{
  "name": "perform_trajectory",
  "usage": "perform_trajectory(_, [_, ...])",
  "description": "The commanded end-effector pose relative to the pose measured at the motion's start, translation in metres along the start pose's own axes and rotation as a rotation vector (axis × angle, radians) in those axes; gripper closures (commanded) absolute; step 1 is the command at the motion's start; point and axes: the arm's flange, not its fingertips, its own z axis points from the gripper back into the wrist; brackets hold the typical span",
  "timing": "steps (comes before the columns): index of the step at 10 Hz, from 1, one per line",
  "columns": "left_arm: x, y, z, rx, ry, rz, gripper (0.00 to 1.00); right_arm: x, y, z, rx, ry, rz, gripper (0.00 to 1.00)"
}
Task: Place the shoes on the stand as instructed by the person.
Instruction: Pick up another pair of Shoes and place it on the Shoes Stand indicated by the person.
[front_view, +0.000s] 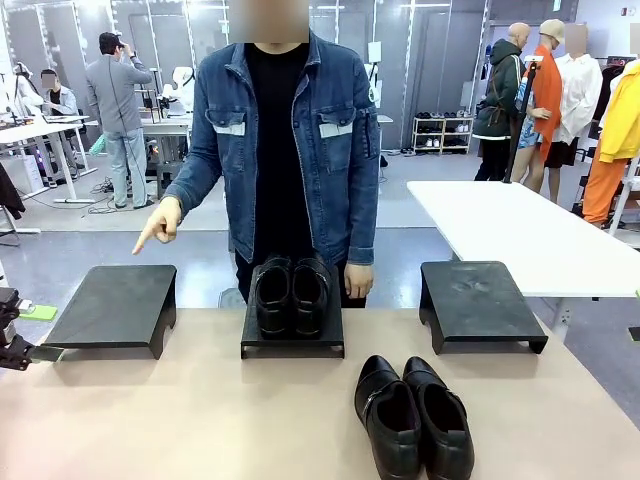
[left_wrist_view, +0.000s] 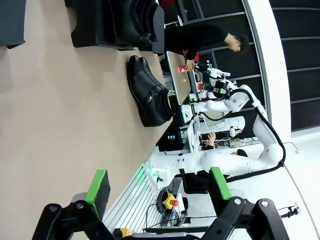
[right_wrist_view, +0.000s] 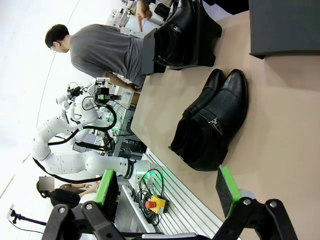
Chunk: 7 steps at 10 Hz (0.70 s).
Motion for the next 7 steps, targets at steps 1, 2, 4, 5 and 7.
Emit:
perform_trajectory(1, [-0.0027, -0.0024, 0.0013, -0.008, 0.009, -0.012, 0.0, -0.0003, 0.0012, 0.0007, 0.01, -0.007, 0.008, 0.0])
perform_trajectory(2, [-0.0027, -0.0024, 0.0013, -0.008, 0.009, -0.012, 0.0, -0.0003, 0.0012, 0.0007, 0.01, -0.007, 0.008, 0.0])
perform_trajectory(4, [-0.0027, -0.0024, 0.0013, -0.008, 0.009, -0.012, 0.0, -0.0003, 0.0012, 0.0007, 0.01, -0.007, 0.008, 0.0])
perform_trajectory(5, [-0.0027, -0.0024, 0.0013, -0.008, 0.009, -0.012, 0.0, -0.0003, 0.0012, 0.0007, 0.01, -0.007, 0.008, 0.0])
perform_trajectory(7, [-0.0027, -0.0024, 0.0013, -0.008, 0.009, -0.012, 0.0, -0.0003, 0.0012, 0.0007, 0.01, -0.007, 0.008, 0.0])
